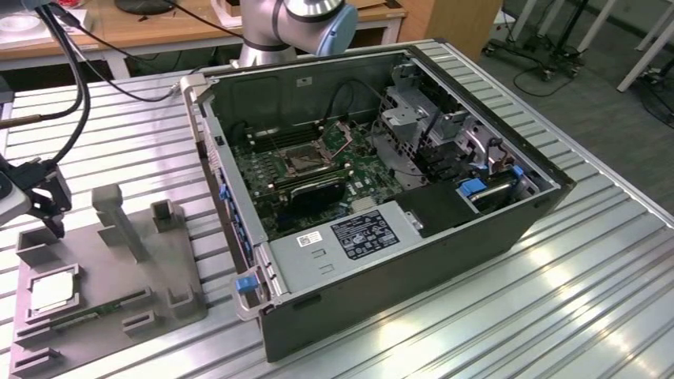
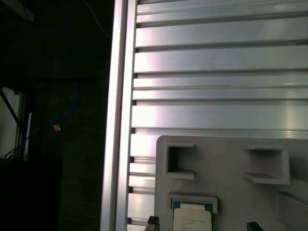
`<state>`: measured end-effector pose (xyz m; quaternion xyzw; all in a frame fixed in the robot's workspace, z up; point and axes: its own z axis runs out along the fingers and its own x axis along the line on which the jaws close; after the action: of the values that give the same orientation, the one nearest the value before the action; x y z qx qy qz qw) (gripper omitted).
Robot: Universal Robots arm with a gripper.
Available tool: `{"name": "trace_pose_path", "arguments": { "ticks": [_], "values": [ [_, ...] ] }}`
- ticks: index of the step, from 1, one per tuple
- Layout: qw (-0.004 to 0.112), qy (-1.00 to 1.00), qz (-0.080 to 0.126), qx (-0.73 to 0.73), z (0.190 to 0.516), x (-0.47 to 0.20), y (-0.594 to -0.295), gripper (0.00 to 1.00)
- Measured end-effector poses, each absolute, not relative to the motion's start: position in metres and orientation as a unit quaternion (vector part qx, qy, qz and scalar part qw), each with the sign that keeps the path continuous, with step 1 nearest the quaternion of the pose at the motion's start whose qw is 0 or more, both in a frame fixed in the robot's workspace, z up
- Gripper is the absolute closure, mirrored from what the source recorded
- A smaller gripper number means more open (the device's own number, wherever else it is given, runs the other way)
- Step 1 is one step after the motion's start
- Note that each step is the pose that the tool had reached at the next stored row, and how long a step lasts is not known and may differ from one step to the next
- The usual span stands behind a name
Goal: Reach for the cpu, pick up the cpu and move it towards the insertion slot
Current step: 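Pick up the cpu and move it towards the insertion slot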
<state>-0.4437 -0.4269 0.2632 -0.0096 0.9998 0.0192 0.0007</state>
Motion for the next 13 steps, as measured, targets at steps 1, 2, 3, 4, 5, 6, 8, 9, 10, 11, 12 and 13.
{"name": "trace_pose_path", "arguments": {
  "ticks": [1,2,3,4,5,6,8,9,10,11,12,13],
  "values": [
    [0.001,1.0,0.019,-0.01,0.262,-0.444,-0.428,0.23],
    [0.0,1.0,0.019,-0.01,0.262,-0.444,-0.429,0.23],
    [0.0,1.0,0.02,-0.01,0.26,-0.444,-0.43,0.23],
    [0.001,1.0,0.02,-0.009,0.259,-0.444,-0.433,0.23],
    [0.001,1.0,0.022,-0.01,0.258,-0.444,-0.436,0.23],
    [0.001,1.0,0.024,-0.01,0.257,-0.444,-0.438,0.23],
    [0.001,1.0,0.026,-0.01,0.254,-0.444,-0.443,0.23],
    [0.001,1.0,0.028,-0.01,0.253,-0.444,-0.444,0.23],
    [0.001,1.0,0.029,-0.01,0.252,-0.444,-0.445,0.23],
    [0.001,0.999,0.031,-0.01,0.25,-0.444,-0.446,0.23],
    [0.001,0.999,0.032,-0.01,0.248,-0.444,-0.447,0.23],
    [0.001,0.999,0.032,-0.01,0.247,-0.444,-0.448,0.23]
  ]
}}
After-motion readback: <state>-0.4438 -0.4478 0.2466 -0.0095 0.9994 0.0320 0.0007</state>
